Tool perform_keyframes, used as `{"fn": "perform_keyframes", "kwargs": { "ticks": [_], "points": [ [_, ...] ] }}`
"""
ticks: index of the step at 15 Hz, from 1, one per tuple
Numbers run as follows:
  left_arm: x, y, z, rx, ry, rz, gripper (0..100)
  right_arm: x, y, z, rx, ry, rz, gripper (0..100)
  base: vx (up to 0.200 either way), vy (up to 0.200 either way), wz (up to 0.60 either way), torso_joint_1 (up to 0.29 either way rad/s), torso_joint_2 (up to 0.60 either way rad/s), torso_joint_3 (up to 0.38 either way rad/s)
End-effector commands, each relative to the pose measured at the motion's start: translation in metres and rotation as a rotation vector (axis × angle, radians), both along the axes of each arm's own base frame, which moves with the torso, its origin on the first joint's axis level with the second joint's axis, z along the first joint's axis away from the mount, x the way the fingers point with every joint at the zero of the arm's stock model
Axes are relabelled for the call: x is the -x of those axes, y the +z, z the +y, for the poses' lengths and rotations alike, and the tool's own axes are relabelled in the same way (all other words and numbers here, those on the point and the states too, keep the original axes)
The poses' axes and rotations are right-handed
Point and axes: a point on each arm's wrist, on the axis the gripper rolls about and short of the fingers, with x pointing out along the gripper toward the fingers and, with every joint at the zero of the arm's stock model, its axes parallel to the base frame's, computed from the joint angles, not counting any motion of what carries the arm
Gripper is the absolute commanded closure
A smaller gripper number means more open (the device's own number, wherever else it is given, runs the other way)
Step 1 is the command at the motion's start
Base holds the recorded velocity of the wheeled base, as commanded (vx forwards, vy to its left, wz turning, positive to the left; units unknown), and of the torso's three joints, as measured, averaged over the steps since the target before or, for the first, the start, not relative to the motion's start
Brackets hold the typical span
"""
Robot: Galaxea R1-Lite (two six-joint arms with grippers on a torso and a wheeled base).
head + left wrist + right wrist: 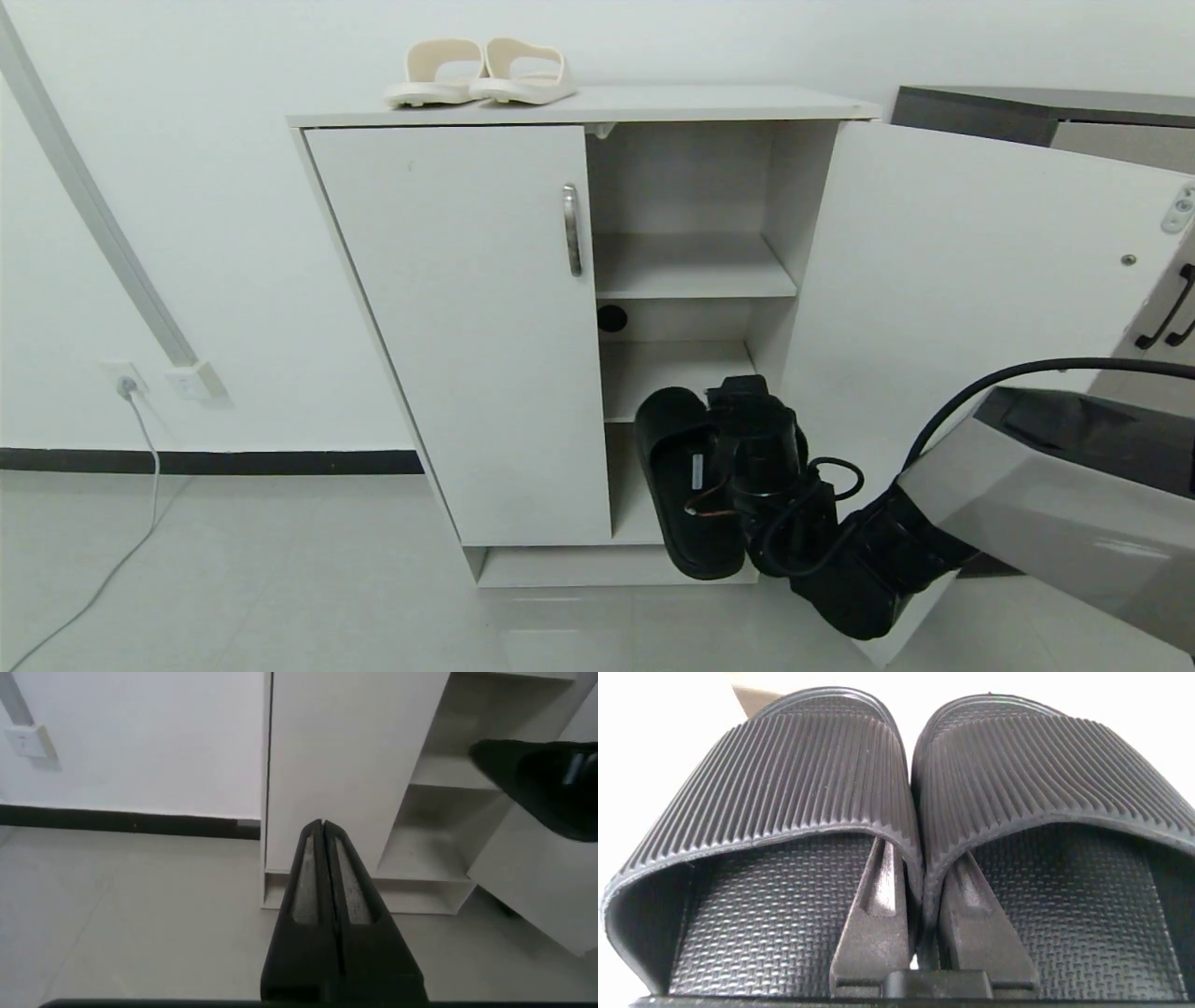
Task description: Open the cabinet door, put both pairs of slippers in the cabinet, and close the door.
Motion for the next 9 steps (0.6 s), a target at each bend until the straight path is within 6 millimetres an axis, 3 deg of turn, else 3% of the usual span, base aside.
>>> {"fn": "perform_keyframes", "kwargs": {
  "ticks": [1, 9],
  "points": [
    [-0.0003, 0.0, 0.0, 0.0, 0.002, 0.003, 100, 0.0025, -0.0058, 0.0007, 0.01, 0.012, 0.01, 100, 0.0, 0.0, 0.0, 0.0, 0.0, 0.0],
    [-0.0002, 0.0003, -0.0001, 0.005, -0.003, 0.003, 100, 0.0041, -0.0156, 0.0061, 0.023, 0.024, 0.026, 100, 0.0, 0.0, 0.0, 0.0, 0.0, 0.0]
  ]
}}
